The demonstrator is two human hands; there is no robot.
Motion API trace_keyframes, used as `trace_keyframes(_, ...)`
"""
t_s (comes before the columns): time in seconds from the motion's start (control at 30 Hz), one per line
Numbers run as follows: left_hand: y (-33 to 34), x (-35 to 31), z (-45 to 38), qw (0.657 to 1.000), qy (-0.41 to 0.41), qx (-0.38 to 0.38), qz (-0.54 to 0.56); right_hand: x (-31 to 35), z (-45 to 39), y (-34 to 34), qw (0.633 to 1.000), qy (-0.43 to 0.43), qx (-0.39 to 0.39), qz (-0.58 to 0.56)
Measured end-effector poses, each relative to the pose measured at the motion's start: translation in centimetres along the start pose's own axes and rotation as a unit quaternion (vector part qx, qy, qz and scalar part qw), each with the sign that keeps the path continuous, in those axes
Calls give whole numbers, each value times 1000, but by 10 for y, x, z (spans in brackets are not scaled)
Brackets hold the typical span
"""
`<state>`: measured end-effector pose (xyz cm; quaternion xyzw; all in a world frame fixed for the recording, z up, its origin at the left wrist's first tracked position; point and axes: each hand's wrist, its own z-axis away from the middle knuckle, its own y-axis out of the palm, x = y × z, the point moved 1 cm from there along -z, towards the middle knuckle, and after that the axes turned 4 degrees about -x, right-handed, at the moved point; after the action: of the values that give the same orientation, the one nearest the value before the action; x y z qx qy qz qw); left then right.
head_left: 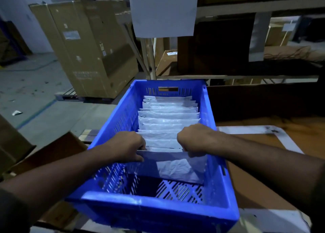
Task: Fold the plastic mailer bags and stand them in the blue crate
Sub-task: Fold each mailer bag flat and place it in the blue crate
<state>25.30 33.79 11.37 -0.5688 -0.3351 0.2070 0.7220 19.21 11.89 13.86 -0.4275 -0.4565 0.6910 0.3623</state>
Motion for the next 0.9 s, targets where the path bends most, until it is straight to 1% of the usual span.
trace_keyframes(0.07, 2, -5, -2, 999, -1, 2, -36, 6, 0, 3, 999, -5, -20, 34)
trace_keyframes(0.13, 3, -7, -3, 998, -5, -4, -55, 13, 7, 2, 997, 0, -67, 47)
trace_keyframes(0.2, 3, -9, -3, 999, -14, -9, -51, 21, 15, -3, 991, -5, -126, 43)
trace_keyframes(0.23, 3, -8, -3, 999, -18, -11, -42, 27, 18, -5, 990, -19, -137, 39)
trace_keyframes(0.27, 3, -8, -3, 999, -20, -14, -32, 33, 21, -6, 991, -41, -124, 33)
trace_keyframes(0.3, 3, -8, -3, 999, -20, -17, -27, 41, 22, -4, 993, -68, -89, 25)
trace_keyframes(0.4, -4, -9, 1, 998, -24, -41, -32, 59, 18, 15, 990, -130, 49, 10)
trace_keyframes(0.47, -14, -11, 7, 994, -12, -100, -46, 61, 11, 28, 984, -150, 89, 24)
trace_keyframes(0.53, -21, -15, 13, 977, 45, -203, -57, 58, 7, 32, 982, -159, 99, 33)
trace_keyframes(0.57, -20, -17, 15, 967, 84, -234, -58, 57, 6, 31, 982, -158, 96, 36)
trace_keyframes(0.6, -18, -21, 18, 961, 120, -243, -49, 56, 7, 29, 983, -156, 84, 41)
trace_keyframes(0.67, -8, -28, 18, 958, 175, -225, -34, 54, 10, 23, 986, -153, 20, 61)
trace_keyframes(0.7, -5, -30, 15, 962, 172, -208, -38, 52, 12, 18, 987, -144, -25, 70)
trace_keyframes(0.77, -8, -28, 9, 972, 117, -194, -61, 47, 13, 8, 988, -108, -82, 79)
trace_keyframes(0.8, -9, -25, 5, 974, 89, -191, -82, 43, 10, 4, 990, -76, -84, 83)
trace_keyframes(0.87, -4, -22, -1, 977, 60, -173, -111, 36, 3, 5, 995, -15, -46, 87)
trace_keyframes(0.9, 1, -22, -3, 978, 55, -162, -119, 34, -2, 7, 995, 2, -27, 97)
